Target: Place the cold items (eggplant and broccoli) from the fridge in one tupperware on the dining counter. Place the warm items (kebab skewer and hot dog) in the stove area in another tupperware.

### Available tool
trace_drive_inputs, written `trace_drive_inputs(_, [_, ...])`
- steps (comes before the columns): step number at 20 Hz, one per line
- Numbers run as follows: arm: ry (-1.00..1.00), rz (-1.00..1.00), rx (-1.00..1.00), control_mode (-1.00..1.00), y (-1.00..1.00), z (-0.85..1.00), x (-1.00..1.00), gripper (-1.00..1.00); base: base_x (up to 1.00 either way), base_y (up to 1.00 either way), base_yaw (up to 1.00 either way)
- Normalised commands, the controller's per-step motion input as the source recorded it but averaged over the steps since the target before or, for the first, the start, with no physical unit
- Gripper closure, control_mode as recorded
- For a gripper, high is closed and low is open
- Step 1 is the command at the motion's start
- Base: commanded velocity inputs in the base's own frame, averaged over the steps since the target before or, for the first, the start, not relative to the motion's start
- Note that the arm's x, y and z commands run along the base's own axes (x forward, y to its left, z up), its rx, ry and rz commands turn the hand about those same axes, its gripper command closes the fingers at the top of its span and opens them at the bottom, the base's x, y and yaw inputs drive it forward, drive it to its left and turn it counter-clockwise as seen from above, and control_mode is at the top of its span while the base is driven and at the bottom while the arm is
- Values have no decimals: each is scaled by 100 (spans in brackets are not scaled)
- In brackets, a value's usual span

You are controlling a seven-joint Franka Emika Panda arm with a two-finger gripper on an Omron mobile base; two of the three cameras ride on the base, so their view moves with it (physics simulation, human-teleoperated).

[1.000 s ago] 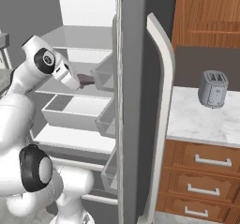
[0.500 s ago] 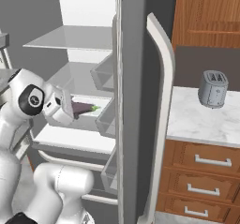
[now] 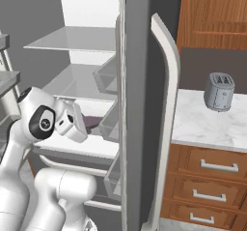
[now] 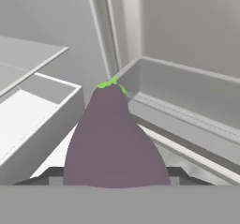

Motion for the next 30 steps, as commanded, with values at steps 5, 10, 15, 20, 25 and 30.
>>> trace_drive_inputs(5, [0, 0, 0, -100, 0, 0, 0, 100, 0, 0, 0])
trace_drive_inputs(10, [0, 0, 0, 100, 0, 0, 0, 100, -17, 10, -10])
trace_drive_inputs(15, [0, 0, 0, 100, 0, 0, 0, 100, -35, 29, -33])
trace_drive_inputs(20, [0, 0, 0, 100, 0, 0, 0, 100, -74, 19, -41])
trace_drive_inputs(25, [0, 0, 0, 100, 0, 0, 0, 100, -69, 3, -47])
trace_drive_inputs(30, [0, 0, 0, 100, 0, 0, 0, 100, -61, 10, -63])
